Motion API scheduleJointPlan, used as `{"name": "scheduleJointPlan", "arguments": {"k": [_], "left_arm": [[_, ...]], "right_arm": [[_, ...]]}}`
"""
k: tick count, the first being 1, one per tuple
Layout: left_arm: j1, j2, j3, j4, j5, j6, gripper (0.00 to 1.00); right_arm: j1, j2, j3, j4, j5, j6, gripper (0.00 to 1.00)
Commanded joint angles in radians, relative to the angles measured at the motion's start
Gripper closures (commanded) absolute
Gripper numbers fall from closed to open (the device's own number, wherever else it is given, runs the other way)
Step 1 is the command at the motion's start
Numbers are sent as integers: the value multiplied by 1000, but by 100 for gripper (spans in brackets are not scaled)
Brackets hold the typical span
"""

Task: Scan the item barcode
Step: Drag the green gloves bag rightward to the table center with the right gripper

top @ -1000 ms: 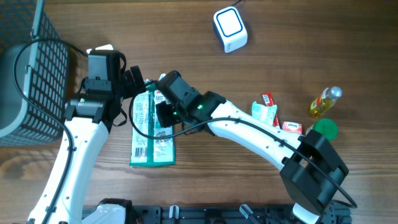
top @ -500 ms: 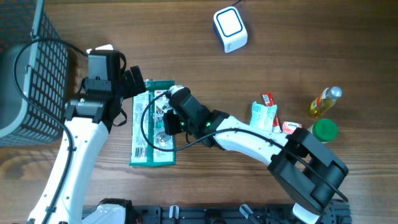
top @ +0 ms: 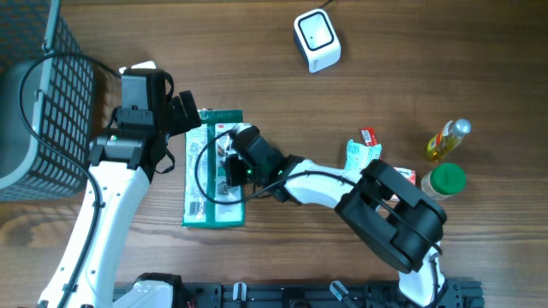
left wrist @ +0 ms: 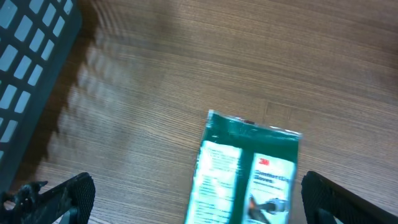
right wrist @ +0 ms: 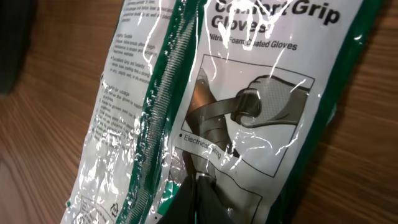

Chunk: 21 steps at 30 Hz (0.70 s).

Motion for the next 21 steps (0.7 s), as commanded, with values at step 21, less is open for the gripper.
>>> {"name": "scheduleJointPlan", "arguments": {"k": [21], "left_arm": [[4, -3, 11, 3, -5, -16, 0]], "right_arm": [[-315, -417, 24, -609, -45, -211, 63]]}}
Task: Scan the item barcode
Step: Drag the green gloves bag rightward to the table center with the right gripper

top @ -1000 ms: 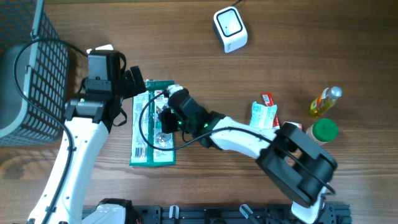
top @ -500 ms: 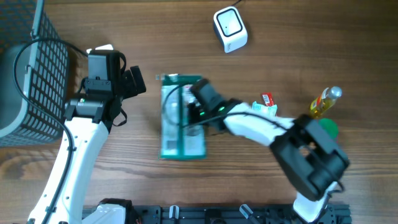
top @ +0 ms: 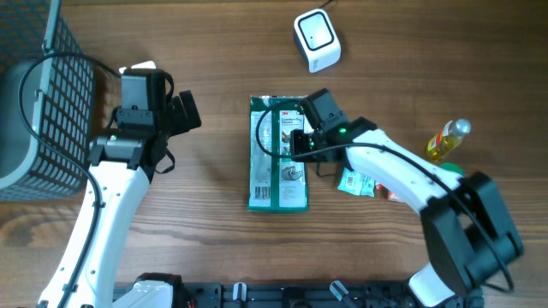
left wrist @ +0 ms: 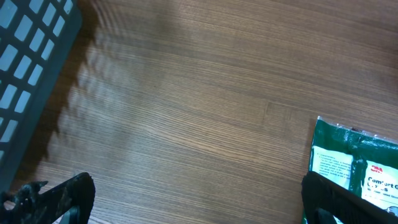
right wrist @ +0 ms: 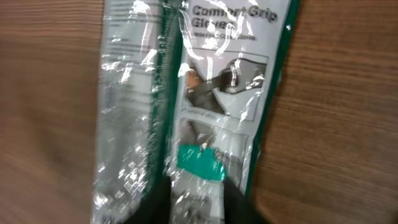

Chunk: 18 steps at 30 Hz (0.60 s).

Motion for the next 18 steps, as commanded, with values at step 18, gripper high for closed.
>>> {"name": "scheduleJointPlan", "arguments": {"k": [18], "left_arm": [[4, -3, 11, 3, -6, -16, 0]], "right_arm": [[-3, -192, 30, -127, 42, -129, 37]]}}
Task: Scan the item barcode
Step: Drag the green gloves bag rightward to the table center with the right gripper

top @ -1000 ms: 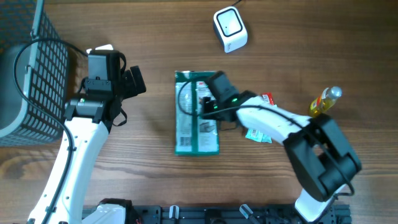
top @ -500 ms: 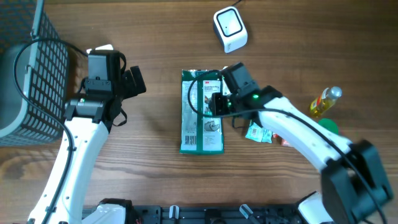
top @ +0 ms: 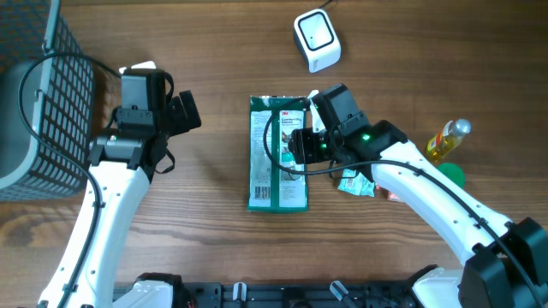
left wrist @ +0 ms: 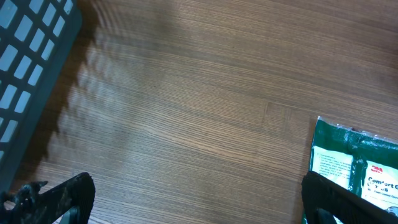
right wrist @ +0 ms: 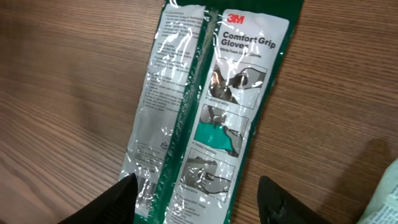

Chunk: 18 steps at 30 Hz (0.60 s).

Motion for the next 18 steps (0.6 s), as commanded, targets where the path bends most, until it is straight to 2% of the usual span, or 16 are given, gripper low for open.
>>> {"name": "scheduleJointPlan", "arguments": {"k": [1, 18], "left_arm": [[4, -3, 11, 3, -5, -16, 0], [4, -3, 11, 3, -5, -16, 0]], "right_arm": [[-3, -7, 19, -5, 25, -16, 37], [-3, -7, 19, -15, 28, -16, 35]]}}
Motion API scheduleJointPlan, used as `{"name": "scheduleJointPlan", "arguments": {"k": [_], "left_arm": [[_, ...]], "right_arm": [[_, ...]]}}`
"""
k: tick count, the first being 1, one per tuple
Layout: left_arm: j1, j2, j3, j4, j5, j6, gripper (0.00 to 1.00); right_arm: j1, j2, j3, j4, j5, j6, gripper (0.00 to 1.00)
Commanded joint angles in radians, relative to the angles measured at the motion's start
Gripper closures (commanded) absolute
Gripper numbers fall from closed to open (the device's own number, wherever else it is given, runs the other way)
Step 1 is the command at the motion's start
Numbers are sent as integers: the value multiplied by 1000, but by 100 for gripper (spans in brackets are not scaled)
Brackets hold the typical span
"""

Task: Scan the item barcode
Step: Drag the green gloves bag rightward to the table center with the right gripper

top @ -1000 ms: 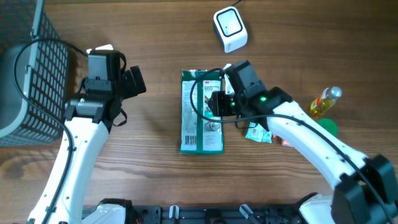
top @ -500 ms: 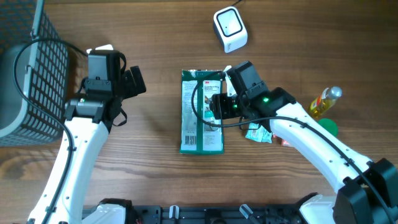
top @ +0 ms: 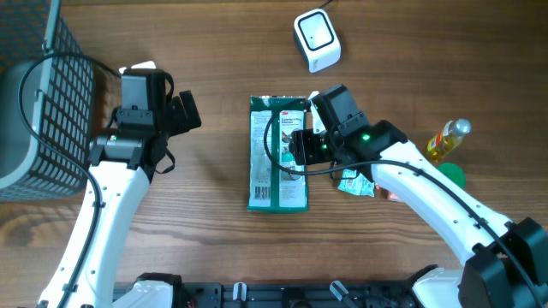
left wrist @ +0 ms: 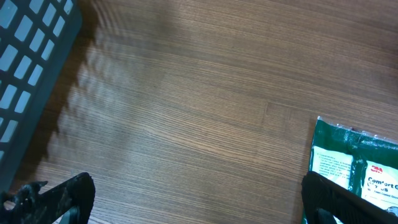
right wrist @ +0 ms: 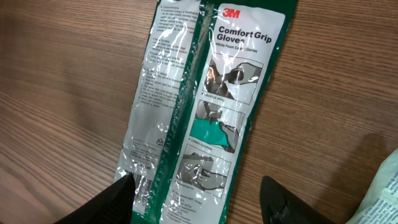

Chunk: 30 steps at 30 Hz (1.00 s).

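Observation:
The green and clear 3M glove packet point(top: 276, 154) lies flat in the middle of the table, its printed side with a barcode point(right wrist: 142, 186) facing up. The white scanner point(top: 317, 40) stands at the back, apart from the packet. My right gripper point(right wrist: 199, 205) hangs open over the packet's near end, one finger on each side of it, holding nothing; overhead it shows at the packet's right edge point(top: 295, 150). My left gripper point(left wrist: 196, 199) is open over bare wood, left of the packet point(left wrist: 351, 171).
A black wire basket point(top: 43, 103) stands at the far left. At the right are a yellow bottle point(top: 448, 139), a green-lidded jar point(top: 449, 178) and small sachets point(top: 355, 175) under my right arm.
The packet sits slightly higher in the right wrist view, so my right gripper has shifted a little. Nothing else has changed.
My right gripper was shut on the packet at the left-middle of the table, next to my left gripper. Then the packet was in the middle, in front of the scanner, still gripped. After that my right gripper was open above it, as now.

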Motion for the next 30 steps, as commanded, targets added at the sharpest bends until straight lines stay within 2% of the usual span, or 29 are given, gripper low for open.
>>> {"name": "scheduleJointPlan", "arguments": {"k": [1, 15, 30], "left_arm": [[4, -3, 11, 3, -6, -16, 0], [4, -3, 11, 3, -6, -16, 0], [4, -3, 11, 3, -6, -16, 0]], "right_arm": [[-3, -7, 19, -1, 22, -13, 35], [-3, -7, 18, 2, 21, -13, 35], [-3, -3, 18, 15, 27, -32, 30]]}}
